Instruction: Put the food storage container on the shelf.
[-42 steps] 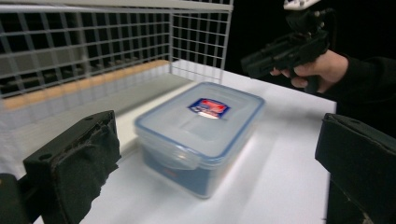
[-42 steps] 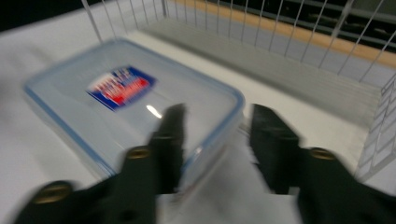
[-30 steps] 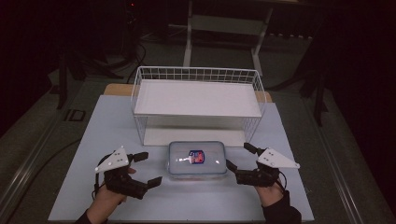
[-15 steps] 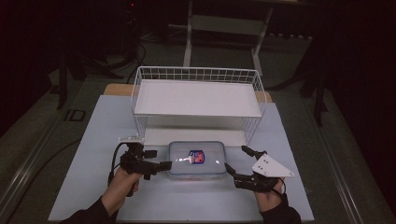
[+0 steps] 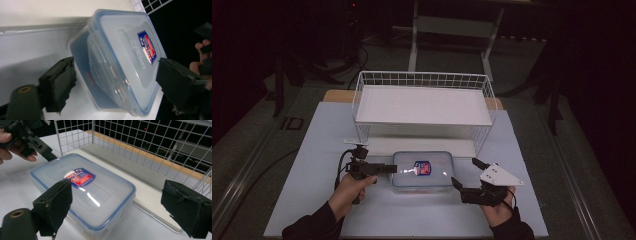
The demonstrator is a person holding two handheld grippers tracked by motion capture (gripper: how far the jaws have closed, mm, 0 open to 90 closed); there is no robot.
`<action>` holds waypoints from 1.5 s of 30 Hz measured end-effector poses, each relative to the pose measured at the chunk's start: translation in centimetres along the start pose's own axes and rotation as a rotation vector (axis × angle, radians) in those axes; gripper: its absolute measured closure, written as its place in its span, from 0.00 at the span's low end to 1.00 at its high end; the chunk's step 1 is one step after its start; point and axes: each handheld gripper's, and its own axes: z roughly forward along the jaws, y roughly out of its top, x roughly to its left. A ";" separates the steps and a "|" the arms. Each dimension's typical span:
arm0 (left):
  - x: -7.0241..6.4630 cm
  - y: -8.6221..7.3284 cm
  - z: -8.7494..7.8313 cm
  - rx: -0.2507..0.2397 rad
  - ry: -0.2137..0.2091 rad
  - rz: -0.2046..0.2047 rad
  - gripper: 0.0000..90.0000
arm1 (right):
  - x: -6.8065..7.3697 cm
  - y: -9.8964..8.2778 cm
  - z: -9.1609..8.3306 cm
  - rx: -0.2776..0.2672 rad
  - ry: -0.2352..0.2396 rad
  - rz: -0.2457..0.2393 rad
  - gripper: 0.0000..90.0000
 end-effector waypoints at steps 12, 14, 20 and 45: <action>1.2 0.1 1.1 0.068 -0.103 -0.062 0.50 | 0.3 -0.1 0.2 0.023 -0.001 -0.007 0.11; 1.1 0.2 1.1 0.067 -0.098 -0.061 0.51 | 0.2 -0.1 0.3 0.033 0.003 0.006 0.11; 0.9 0.1 0.8 0.064 -0.101 -0.031 0.53 | -0.5 -0.7 1.0 0.083 0.030 0.061 0.11; -1.0 -1.6 -0.6 0.058 -0.131 0.153 0.64 | -3.7 -2.6 4.1 0.222 0.239 0.378 0.21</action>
